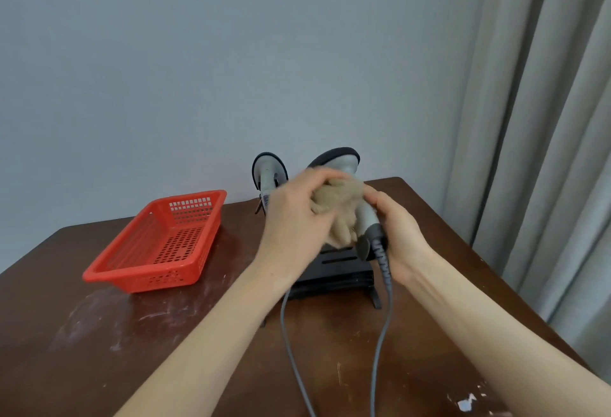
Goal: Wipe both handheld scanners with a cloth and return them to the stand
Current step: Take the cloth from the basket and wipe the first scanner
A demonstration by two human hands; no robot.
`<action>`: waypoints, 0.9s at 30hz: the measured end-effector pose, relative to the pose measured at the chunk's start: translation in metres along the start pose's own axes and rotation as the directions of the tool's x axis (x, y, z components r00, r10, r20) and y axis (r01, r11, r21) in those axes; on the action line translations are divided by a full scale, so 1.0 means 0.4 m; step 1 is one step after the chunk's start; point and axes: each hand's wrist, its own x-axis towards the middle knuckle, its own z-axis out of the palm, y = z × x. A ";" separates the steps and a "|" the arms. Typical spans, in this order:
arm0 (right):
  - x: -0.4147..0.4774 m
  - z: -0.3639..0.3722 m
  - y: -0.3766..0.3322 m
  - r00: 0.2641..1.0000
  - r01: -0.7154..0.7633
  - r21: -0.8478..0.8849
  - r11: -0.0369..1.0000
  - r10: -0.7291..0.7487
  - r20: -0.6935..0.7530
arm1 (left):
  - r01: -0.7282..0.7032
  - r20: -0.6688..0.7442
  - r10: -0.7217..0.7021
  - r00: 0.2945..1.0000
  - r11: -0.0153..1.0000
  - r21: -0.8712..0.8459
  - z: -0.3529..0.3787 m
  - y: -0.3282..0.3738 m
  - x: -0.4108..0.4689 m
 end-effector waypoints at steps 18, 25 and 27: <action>0.028 -0.008 0.041 0.979 0.200 -0.171 0.965 -0.190 0.074 | -0.290 0.074 0.281 0.957 0.920 0.265 0.047 -0.011 -0.062; 0.020 0.013 0.045 0.982 0.186 -0.201 0.962 -0.178 0.057 | -0.183 -0.067 0.209 0.976 0.945 0.272 -0.004 -0.010 0.020; 0.021 0.013 0.041 0.984 0.177 -0.200 0.964 -0.176 0.021 | -0.179 -0.053 0.199 0.979 0.948 0.262 -0.002 -0.008 0.015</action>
